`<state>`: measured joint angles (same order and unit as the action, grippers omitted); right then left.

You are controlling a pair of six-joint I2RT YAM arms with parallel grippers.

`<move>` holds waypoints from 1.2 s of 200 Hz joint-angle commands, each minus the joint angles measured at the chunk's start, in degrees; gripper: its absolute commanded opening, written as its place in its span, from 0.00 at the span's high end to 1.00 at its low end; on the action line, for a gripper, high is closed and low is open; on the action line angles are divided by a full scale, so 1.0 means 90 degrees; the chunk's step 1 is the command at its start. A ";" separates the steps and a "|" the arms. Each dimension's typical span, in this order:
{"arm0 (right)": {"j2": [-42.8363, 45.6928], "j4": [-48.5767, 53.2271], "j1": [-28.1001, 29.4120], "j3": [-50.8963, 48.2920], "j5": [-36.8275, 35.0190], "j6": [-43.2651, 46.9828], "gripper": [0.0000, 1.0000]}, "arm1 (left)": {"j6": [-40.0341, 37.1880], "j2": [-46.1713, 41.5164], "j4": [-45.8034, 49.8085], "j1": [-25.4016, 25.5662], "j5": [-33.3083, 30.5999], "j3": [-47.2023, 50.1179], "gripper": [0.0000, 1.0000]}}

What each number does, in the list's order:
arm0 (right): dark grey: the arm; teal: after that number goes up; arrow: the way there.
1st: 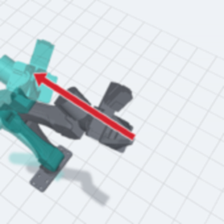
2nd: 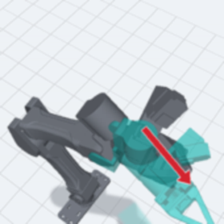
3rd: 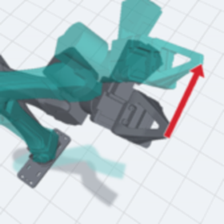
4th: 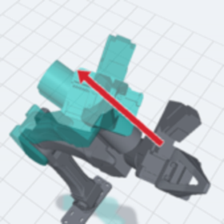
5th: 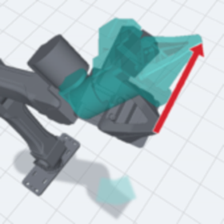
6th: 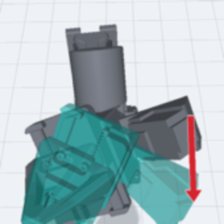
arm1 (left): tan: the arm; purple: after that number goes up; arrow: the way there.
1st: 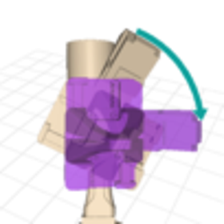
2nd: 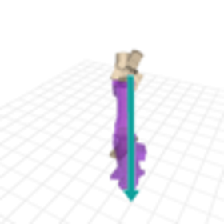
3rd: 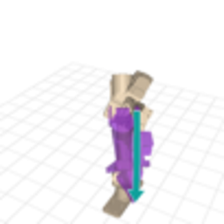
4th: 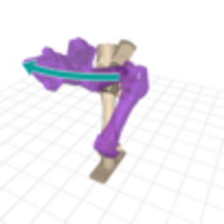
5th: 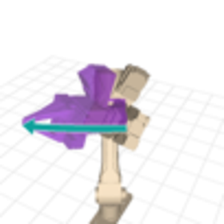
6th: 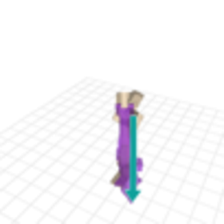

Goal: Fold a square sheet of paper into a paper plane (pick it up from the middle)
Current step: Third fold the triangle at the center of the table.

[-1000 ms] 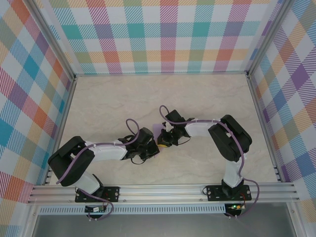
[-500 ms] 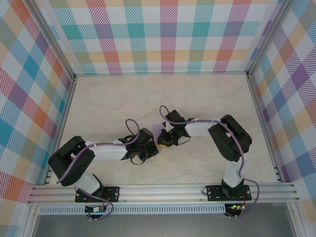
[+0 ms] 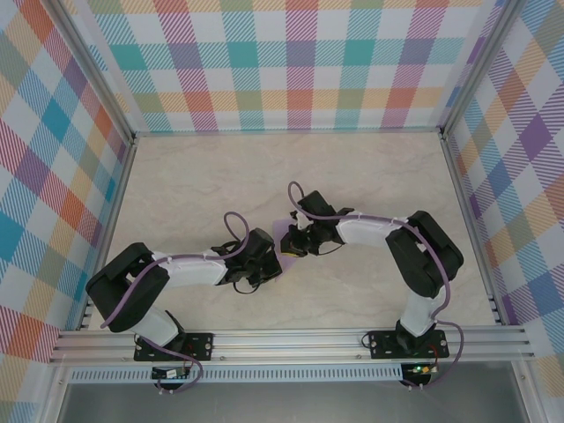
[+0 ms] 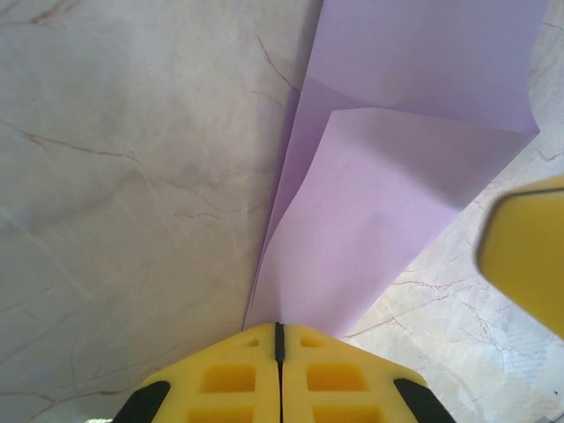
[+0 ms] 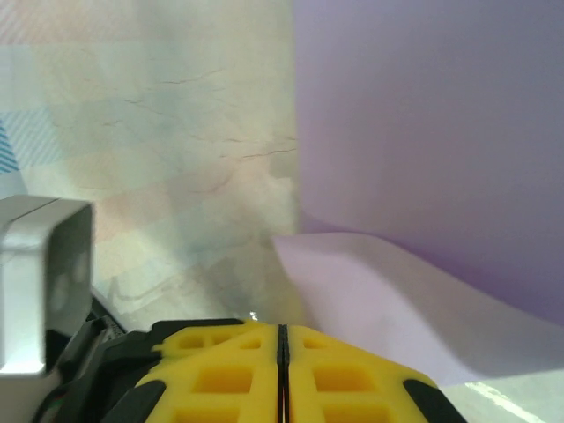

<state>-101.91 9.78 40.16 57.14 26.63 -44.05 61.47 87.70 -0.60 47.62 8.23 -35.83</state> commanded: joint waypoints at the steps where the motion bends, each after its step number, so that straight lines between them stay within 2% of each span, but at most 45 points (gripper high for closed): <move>1: 0.0079 -0.0039 -0.0014 -0.0272 0.0085 0.0073 0.91 | -0.0131 0.0099 0.0409 0.0086 -0.0221 -0.0069 0.94; 169: -0.0290 -0.0175 -0.0010 -0.0644 -0.0251 -0.0119 0.93 | -0.0310 0.0000 0.0692 0.0078 -0.0289 -0.0374 0.94; 207: -0.0279 -0.0207 -0.0009 -0.0714 -0.0306 -0.0268 0.93 | -0.0396 -0.0403 0.0363 0.0083 -0.0153 -0.0412 0.94; 240: -0.0254 -0.0188 -0.0009 -0.0754 -0.0367 -0.0415 0.93 | -0.0064 -0.0415 -0.0234 0.0120 0.0155 -0.0165 0.93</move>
<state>-103.72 7.53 40.14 51.70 25.78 -46.24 59.16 84.77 1.52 47.62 7.51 -38.39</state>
